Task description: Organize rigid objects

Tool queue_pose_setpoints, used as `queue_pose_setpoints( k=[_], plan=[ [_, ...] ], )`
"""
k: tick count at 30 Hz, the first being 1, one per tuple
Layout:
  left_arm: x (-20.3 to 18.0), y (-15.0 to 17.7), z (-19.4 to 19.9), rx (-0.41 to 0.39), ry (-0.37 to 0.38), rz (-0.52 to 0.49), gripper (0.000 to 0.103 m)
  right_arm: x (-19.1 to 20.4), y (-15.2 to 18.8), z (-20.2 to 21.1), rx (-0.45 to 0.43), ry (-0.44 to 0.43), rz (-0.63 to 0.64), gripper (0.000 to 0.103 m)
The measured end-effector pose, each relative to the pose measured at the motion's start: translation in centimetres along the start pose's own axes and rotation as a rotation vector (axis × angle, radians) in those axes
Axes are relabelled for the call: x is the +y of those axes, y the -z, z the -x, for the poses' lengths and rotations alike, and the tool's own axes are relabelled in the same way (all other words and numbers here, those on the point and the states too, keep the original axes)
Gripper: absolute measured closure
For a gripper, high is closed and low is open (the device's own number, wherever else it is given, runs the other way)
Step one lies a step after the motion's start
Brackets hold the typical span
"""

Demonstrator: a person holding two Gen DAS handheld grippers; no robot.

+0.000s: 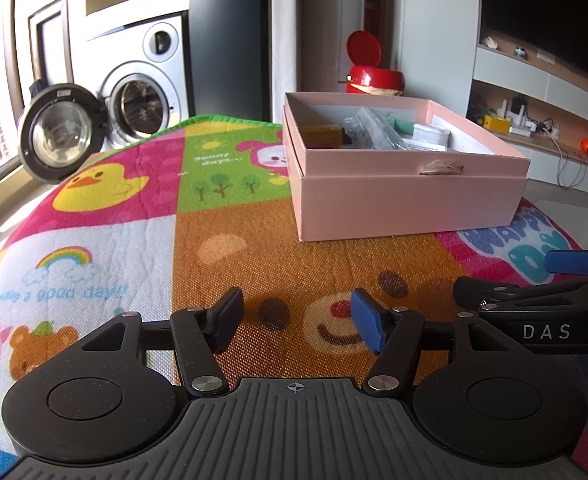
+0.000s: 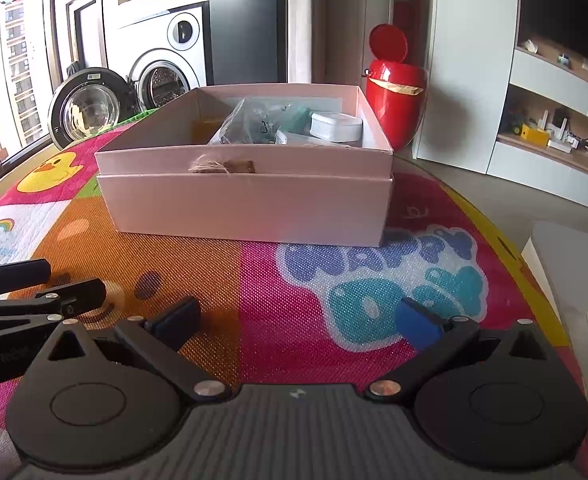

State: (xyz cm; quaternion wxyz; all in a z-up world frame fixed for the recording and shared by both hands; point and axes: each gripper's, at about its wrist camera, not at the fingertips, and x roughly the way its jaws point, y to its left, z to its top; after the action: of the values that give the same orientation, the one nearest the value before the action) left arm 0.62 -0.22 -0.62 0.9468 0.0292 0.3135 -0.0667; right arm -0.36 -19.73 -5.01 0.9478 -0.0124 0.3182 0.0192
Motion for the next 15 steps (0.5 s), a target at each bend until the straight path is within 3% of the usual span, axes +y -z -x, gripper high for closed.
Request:
queue_pose_setpoints(
  k=[15],
  plan=[
    [-0.04,0.00,-0.02,0.000,0.006,0.008,0.037,-0.13,0.01,0.00,0.000,0.000,0.000,0.000]
  ],
)
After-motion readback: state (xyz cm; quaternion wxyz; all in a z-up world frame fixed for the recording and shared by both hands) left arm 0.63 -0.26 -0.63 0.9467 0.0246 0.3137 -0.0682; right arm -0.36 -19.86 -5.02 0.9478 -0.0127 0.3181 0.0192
